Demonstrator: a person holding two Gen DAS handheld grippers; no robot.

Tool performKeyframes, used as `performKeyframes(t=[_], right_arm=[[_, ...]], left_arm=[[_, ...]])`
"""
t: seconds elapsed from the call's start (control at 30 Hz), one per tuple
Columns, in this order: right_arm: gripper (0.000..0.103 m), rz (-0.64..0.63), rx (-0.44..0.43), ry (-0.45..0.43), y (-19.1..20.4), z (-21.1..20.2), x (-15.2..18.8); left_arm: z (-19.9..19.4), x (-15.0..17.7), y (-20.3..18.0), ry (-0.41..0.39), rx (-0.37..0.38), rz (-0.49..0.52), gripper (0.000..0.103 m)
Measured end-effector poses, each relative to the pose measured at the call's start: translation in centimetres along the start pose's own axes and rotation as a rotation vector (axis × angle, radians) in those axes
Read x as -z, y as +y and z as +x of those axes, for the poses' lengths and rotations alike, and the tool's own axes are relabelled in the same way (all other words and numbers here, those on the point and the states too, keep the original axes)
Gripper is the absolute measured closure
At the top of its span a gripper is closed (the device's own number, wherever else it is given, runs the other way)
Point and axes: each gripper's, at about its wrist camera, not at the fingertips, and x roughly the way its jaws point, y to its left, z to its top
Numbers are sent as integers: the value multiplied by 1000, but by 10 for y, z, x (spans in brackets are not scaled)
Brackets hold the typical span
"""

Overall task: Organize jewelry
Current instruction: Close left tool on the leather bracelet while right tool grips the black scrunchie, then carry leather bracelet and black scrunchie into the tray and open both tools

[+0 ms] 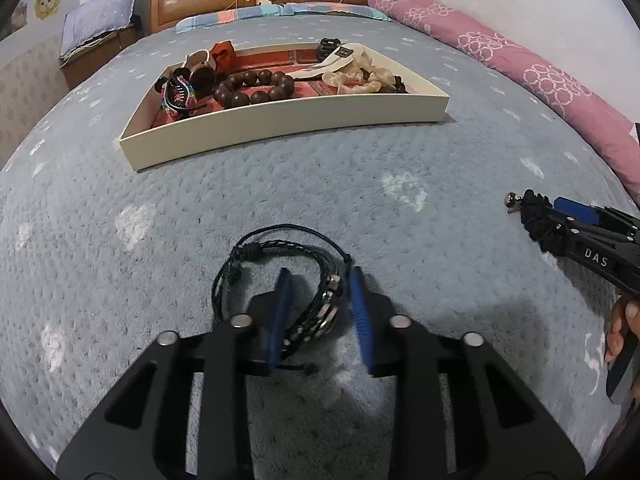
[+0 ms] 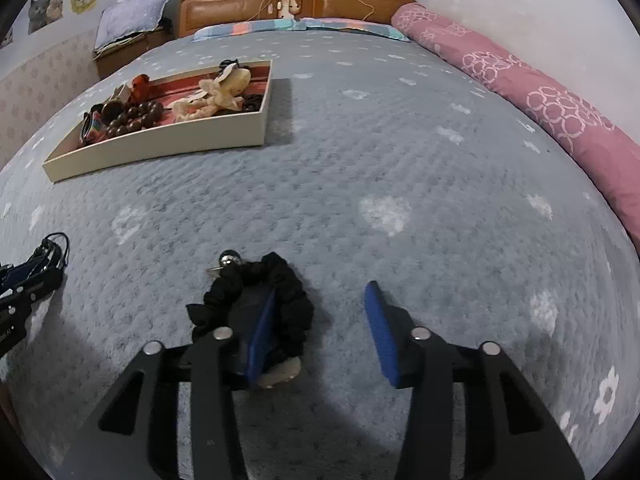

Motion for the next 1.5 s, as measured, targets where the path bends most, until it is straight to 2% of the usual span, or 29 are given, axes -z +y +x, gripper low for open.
performKeyframes(t=[0.1,0.2,0.33,0.47,0.63,0.97,1.2,1.5], right_arm=[[65,13,-23,1,-2,1,-1],[69,19,-37,2,-3,1,-1],[83,21,-53,0,-2,1,-2],[89,36,-67,-2,-4,0,-3],[91,46,-73,-28,-4,-5,-7],[92,31,-105,-172,15,-40,-32],[92,-1,-122,-214,33,-43,-60],[92,-30,-148,-254,54,-28,-100]], left_arm=[[-2,0,1,-6,7,-5,90],[-2,0,3,-7,16,-12,90],[-4,0,3,-12,19,-16,90],[-6,-1,4,-19,25,-19,90],[-10,-3,4,-36,24,-16,90],[-18,-17,16,-70,16,-35,90],[-22,-47,28,-110,8,-48,90],[-16,-100,46,-168,-2,-59,90]])
